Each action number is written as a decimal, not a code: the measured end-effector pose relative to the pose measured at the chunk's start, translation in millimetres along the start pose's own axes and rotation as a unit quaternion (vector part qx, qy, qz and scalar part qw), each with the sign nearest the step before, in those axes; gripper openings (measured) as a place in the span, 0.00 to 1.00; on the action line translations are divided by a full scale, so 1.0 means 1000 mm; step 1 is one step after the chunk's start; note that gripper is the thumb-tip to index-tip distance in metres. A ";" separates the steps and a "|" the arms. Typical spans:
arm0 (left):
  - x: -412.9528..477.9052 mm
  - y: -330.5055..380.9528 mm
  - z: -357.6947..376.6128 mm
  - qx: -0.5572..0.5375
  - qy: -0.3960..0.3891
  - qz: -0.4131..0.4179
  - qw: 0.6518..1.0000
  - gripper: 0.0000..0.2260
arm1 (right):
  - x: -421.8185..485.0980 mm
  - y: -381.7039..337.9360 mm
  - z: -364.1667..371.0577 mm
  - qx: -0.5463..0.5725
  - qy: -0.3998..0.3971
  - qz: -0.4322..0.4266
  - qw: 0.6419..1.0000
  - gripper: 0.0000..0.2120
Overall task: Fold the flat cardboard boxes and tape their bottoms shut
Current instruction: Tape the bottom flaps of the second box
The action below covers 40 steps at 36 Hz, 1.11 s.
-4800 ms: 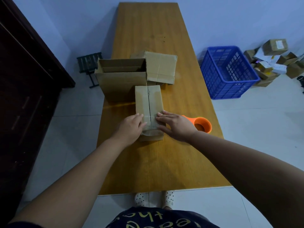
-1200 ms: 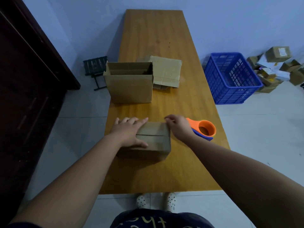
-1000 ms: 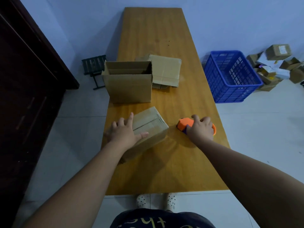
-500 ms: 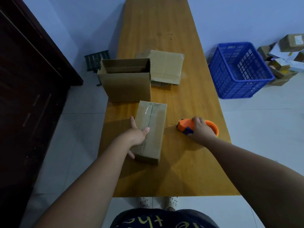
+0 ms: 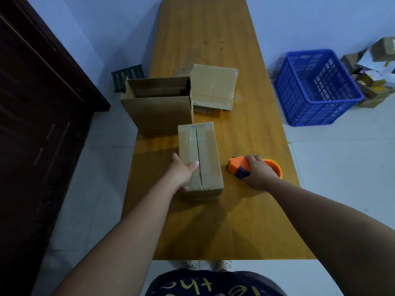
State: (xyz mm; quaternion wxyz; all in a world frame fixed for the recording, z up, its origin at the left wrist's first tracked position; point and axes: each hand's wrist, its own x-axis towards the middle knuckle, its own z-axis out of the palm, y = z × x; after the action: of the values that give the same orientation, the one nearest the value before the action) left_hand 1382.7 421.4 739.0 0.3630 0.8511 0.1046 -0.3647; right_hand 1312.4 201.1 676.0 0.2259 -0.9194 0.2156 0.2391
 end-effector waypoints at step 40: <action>-0.009 -0.011 -0.016 -0.323 -0.116 0.171 0.924 0.17 | -0.069 -0.088 -0.090 0.234 -0.170 -0.202 0.936 0.22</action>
State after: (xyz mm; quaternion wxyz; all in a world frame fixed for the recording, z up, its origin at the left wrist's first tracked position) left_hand 1380.6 441.4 746.8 0.6849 0.6443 0.0274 -0.3393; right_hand 1332.8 245.1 811.4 0.5118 -0.8100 0.0340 0.2844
